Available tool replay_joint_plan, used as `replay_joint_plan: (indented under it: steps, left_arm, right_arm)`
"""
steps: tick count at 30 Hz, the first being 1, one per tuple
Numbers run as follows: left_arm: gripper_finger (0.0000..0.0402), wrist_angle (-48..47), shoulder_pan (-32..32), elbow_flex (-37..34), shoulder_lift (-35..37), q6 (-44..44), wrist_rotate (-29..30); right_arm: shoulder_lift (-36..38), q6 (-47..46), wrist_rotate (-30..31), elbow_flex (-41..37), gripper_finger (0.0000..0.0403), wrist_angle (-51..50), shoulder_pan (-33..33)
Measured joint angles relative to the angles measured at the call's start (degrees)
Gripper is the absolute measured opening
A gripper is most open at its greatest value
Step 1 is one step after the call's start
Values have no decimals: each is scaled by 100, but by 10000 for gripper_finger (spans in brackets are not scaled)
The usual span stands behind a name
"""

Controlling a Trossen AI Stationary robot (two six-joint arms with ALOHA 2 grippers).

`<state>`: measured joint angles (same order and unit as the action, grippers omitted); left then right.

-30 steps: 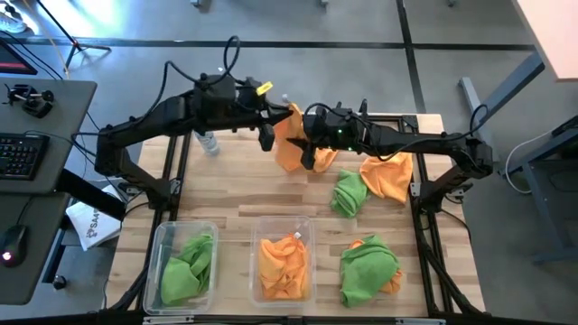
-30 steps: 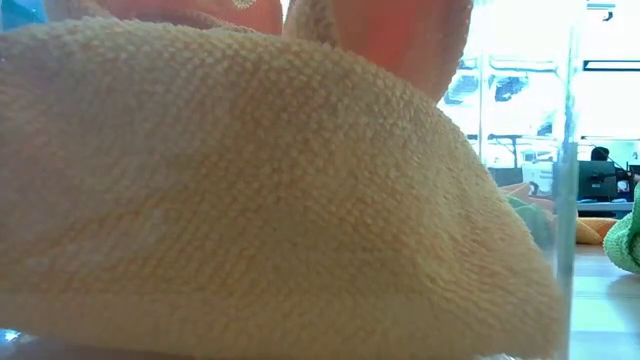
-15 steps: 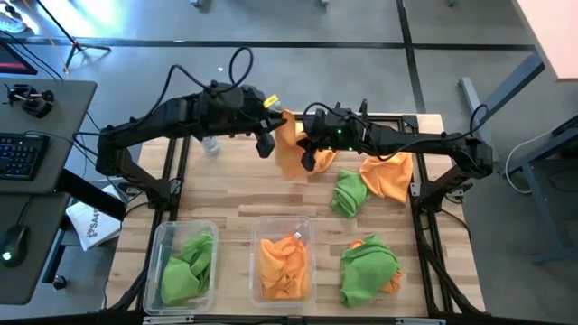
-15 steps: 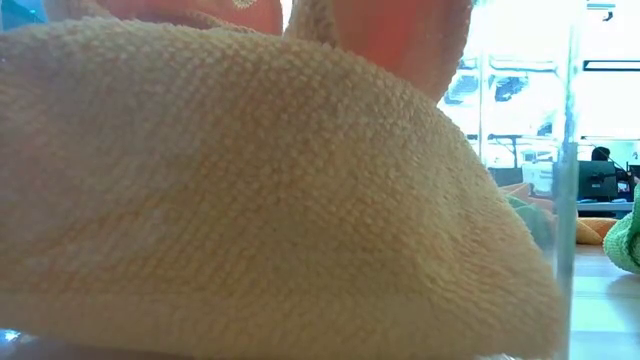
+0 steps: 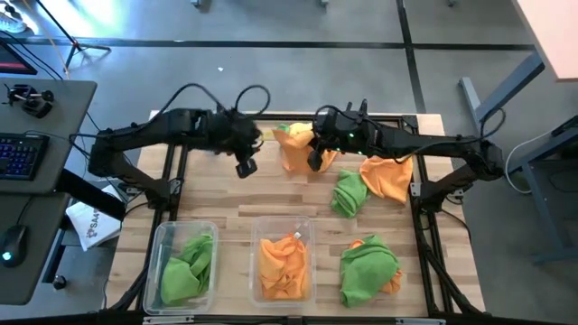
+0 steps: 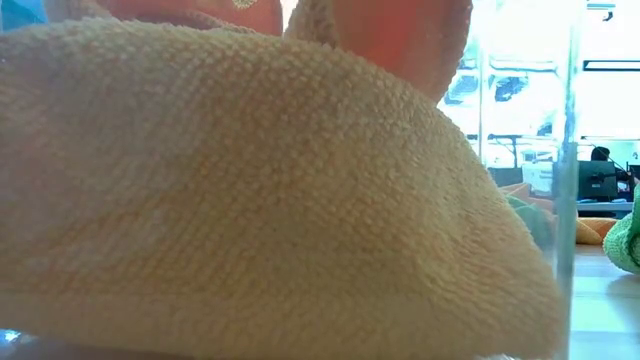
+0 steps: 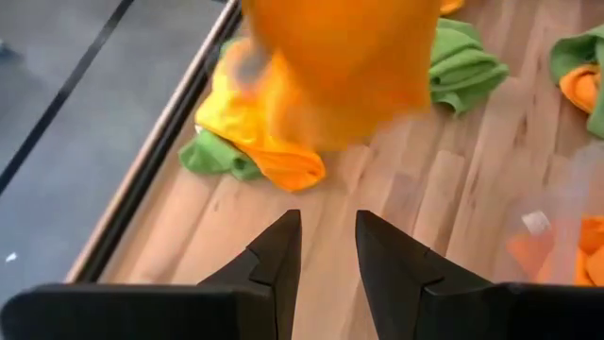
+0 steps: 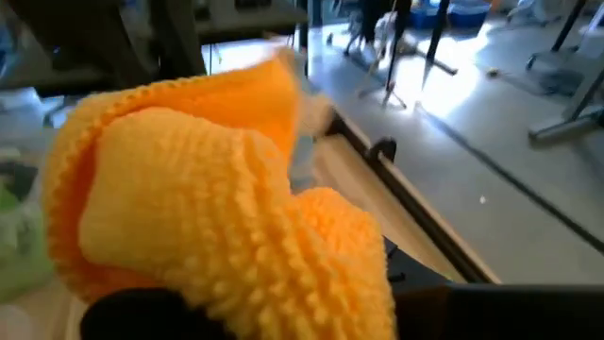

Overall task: Sort microfiber towel by color & place in baskets
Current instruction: Put the orange towel into the right transparent bin

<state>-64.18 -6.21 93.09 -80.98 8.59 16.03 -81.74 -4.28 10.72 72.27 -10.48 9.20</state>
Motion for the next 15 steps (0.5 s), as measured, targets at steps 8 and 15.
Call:
replay_joint_plan:
  steps: [8, 15]
  left_arm:
    - [90, 809, 73, -1811, 1515, 613, -277]
    - [90, 851, 413, -2733, 2754, 1299, -453]
  right_arm:
    - [352, -603, 638, 191, 1, 184, -936]
    - [-37, -624, 2454, 1261, 0, -238, -2283]
